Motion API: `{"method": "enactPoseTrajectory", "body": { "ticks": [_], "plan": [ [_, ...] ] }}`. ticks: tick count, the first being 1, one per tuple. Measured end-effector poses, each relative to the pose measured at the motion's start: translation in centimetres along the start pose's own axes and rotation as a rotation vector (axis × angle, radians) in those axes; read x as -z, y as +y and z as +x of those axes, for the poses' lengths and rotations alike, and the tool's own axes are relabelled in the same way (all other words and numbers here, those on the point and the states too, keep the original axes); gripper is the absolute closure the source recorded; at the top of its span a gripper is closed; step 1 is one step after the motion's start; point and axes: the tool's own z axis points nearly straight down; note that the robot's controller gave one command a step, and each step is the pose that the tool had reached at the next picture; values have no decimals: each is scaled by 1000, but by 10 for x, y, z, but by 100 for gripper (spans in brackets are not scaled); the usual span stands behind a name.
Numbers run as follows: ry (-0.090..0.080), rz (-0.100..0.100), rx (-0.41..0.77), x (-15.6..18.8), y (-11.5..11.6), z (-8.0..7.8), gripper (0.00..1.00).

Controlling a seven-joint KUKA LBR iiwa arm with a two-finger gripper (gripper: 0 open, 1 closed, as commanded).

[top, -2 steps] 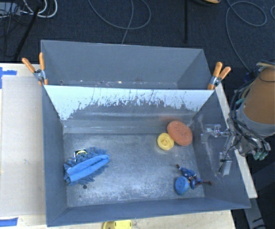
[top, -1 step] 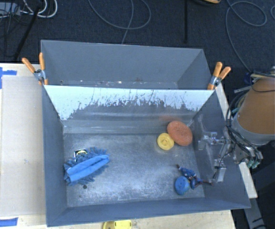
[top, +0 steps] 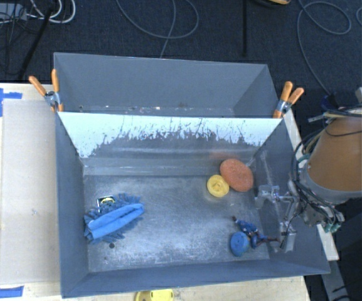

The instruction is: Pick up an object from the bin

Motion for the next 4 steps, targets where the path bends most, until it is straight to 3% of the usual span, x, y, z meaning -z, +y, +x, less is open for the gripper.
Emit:
{"method": "enactPoseTrajectory", "body": {
  "ticks": [1, 2, 3, 4],
  "plan": [
    [-2, 0, -19, -37, 14, -3, 0],
    [5, -2, 28, -50, 25, 8, 0],
    [-17, 1, -47, -83, 10, 6, 100],
    [-16, 1, -45, -83, 10, 6, 100]
  ]
}}
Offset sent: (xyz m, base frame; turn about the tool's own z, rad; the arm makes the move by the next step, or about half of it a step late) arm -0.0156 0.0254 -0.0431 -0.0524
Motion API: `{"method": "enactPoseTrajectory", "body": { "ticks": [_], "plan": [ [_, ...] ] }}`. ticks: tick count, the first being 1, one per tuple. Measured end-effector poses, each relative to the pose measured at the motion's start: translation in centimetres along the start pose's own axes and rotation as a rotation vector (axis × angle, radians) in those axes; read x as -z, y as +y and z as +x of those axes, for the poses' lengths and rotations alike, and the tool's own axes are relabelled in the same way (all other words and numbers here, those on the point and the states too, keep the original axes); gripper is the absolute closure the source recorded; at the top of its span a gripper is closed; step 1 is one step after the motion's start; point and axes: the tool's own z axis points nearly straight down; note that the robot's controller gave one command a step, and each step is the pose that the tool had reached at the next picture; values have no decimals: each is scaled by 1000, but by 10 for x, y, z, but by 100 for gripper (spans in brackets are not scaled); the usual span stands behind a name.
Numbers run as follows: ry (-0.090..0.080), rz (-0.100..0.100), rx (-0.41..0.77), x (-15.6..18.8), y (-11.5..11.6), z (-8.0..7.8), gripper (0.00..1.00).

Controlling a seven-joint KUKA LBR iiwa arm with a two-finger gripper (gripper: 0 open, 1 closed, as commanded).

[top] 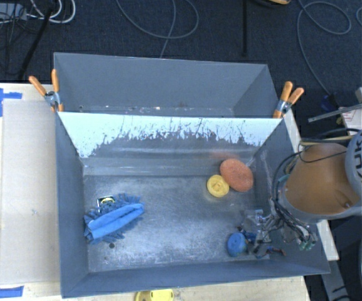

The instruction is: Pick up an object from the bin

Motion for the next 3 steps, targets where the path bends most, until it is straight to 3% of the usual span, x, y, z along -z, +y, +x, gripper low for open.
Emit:
{"method": "enactPoseTrajectory", "body": {
  "ticks": [1, 2, 3],
  "plan": [
    [19, -2, 0, 49, 4, -6, 100],
    [4, 4, 13, 59, -5, -12, 100],
    [25, -4, 11, 82, -5, -5, 100]
  ]
}}
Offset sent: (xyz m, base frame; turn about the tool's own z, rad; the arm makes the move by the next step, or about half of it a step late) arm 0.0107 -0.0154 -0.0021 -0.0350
